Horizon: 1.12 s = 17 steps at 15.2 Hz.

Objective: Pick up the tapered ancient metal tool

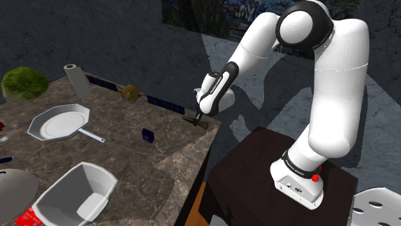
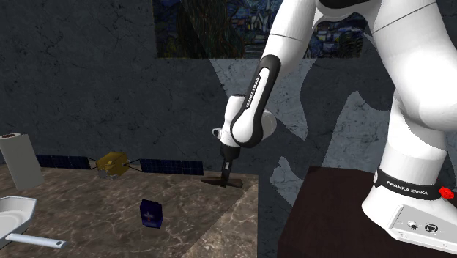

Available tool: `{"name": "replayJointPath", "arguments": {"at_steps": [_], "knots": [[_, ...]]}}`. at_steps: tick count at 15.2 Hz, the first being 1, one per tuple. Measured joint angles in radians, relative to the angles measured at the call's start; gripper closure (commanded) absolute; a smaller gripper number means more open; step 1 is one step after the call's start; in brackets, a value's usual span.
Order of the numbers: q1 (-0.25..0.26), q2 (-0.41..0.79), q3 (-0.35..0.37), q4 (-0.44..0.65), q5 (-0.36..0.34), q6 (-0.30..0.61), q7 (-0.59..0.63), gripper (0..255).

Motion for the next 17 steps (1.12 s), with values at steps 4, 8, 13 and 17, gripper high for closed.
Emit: {"name": "replayJointPath", "arguments": {"at_steps": [4,8,13,17], "knots": [[-0.001,0.002,0.001,0.001,0.0,0.002,-0.001,255],[-0.001,0.001,0.001,0.001,0.0,0.001,-0.001,255],[0.004,-0.049,-0.005,-0.015,-0.001,-0.033,0.005,255],[0.009,-0.103,-0.011,-0.026,-0.005,-0.077,0.01,255]]}}
